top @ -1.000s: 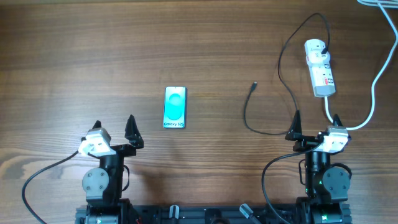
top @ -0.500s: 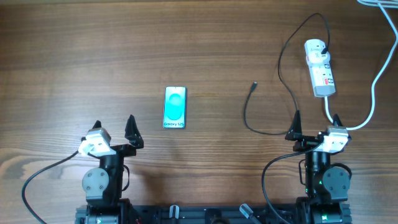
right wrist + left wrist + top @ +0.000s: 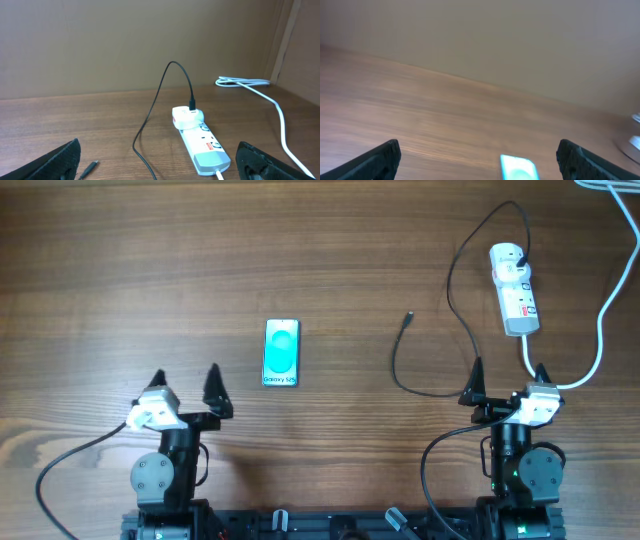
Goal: Plug charger to phone and switch on socket
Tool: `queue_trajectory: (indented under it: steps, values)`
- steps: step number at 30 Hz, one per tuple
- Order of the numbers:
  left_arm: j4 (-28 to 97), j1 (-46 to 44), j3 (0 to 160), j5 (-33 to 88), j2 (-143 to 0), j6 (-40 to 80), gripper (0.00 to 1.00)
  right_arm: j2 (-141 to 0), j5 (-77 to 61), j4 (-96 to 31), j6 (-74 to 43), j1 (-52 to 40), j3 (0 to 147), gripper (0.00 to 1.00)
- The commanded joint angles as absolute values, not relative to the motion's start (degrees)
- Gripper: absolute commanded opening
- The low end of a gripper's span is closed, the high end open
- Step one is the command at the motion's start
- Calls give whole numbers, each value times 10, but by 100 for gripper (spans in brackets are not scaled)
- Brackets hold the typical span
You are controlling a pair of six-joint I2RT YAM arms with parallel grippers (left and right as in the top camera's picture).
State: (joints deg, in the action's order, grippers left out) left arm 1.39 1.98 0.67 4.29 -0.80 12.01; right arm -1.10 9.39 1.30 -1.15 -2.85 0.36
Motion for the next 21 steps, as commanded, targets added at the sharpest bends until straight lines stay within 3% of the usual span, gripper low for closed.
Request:
queue_trajectory:
  steps: [1, 8, 14, 21]
  values:
    - [58, 17, 63, 152, -12, 91, 100, -2, 85, 13, -2, -31, 3, 100]
    - [142, 17, 242, 152, -126, 17, 100, -2, 85, 13, -1, -31, 3, 100]
    - [231, 10, 440, 161, -339, 18, 100, -2, 85, 13, -2, -31, 3, 100]
    - [364, -82, 625, 132, -547, 51, 100, -2, 85, 13, -1, -31, 3, 100]
